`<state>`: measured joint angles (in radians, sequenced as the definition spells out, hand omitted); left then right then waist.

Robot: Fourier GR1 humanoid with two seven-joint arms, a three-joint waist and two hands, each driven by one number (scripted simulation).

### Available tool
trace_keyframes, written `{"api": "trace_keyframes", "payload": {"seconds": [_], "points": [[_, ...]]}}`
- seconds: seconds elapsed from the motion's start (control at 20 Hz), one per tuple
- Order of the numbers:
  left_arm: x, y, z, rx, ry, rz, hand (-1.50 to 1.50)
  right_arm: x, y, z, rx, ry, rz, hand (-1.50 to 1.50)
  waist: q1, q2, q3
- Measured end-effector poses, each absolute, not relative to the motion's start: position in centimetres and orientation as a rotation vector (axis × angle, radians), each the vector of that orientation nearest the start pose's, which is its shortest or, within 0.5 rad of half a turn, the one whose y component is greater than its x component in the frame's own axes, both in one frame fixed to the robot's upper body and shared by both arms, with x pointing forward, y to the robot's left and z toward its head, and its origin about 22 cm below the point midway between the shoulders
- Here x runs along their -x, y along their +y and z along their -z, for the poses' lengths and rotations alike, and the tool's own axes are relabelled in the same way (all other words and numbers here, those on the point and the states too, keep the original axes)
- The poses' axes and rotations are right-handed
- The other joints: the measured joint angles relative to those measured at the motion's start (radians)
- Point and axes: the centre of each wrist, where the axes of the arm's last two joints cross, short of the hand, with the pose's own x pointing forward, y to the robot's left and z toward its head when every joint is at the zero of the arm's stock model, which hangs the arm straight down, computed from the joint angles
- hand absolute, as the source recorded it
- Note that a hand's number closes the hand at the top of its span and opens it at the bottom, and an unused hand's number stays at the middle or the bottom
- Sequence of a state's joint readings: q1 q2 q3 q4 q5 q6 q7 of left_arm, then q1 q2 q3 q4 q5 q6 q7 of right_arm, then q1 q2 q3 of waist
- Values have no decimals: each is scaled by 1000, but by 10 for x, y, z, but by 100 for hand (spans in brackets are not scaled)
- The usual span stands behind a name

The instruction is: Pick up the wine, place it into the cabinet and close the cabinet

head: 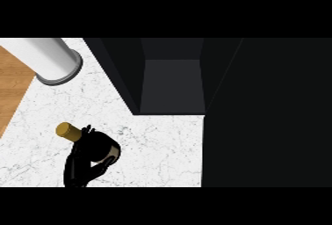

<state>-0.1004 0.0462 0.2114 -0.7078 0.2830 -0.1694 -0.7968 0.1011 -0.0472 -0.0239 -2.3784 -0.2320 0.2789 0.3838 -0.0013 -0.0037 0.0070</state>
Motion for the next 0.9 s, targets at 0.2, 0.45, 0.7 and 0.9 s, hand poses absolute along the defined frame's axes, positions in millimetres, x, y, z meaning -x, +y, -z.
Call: {"api": "trace_keyframes", "payload": {"seconds": [0.2,0.45,0.7,0.9], "points": [[-200,275,165,64,-1643,-423,150,-163,-245,-162,-244,-1908,-261,-150,-1,0,0],[-201,273,169,84,-1639,-408,150,-162,-248,-159,-238,-1910,-261,-150,1,-5,10],[-201,273,171,85,-1657,-388,150,-162,-245,-164,-234,-1915,-267,-150,1,-6,10],[-198,274,170,96,-1684,-338,150,-163,-250,-165,-228,-1910,-266,-150,0,-6,7]]}}
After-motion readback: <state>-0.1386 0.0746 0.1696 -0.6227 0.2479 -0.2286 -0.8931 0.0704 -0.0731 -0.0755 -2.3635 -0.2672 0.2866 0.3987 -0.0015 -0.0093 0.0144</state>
